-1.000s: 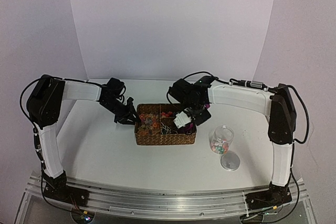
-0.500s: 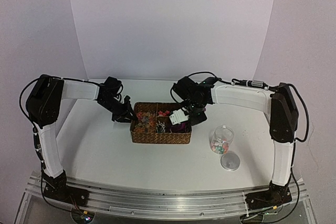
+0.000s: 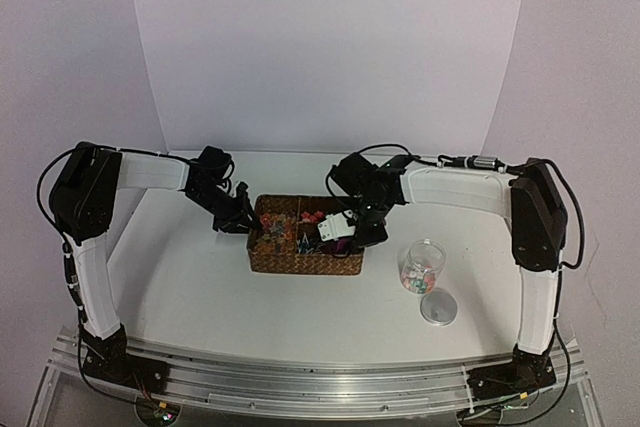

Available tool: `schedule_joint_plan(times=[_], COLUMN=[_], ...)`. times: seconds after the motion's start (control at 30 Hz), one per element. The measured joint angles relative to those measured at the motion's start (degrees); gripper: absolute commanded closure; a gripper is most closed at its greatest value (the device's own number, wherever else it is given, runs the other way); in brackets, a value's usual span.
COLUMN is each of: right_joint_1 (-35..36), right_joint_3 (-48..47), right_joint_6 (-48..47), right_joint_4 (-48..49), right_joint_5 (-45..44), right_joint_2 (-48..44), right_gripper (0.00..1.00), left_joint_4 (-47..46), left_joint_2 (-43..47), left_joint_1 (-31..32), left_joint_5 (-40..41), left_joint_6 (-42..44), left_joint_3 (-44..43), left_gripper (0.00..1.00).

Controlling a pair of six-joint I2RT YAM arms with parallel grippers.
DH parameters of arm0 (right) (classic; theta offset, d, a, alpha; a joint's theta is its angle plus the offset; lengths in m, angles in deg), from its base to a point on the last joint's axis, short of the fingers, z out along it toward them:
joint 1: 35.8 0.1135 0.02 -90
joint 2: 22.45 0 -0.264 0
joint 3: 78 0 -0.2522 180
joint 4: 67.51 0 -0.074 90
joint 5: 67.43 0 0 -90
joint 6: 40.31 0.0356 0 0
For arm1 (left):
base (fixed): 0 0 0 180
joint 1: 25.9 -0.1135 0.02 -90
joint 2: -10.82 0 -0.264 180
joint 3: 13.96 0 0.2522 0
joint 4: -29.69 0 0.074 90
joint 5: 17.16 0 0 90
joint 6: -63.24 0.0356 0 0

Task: Pack the candies
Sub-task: Scoop the fake candies from the storage box.

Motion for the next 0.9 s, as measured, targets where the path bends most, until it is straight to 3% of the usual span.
schedule_joint_plan(times=[0.4, 0.9], right_joint_1=[-5.07, -7.87], right_joint_3=[0.46, 2.81], right_joint_6=[7.29, 12.05], right_joint_4=[-0.34, -1.0], right_joint_5=[13.3, 18.72], right_joint_2=[-0.16, -3.34], right_gripper=[1.0, 1.0], left_joint_4=[-0.5, -0.48], left_joint_2=[0.02, -0.2], left_joint_1=[-0.01, 0.31], left_joint_5=[0.1, 0.45], left_joint_6=[0.0, 0.0], left_joint_3=[-0.16, -0.38], left_gripper=[0.81, 0.81])
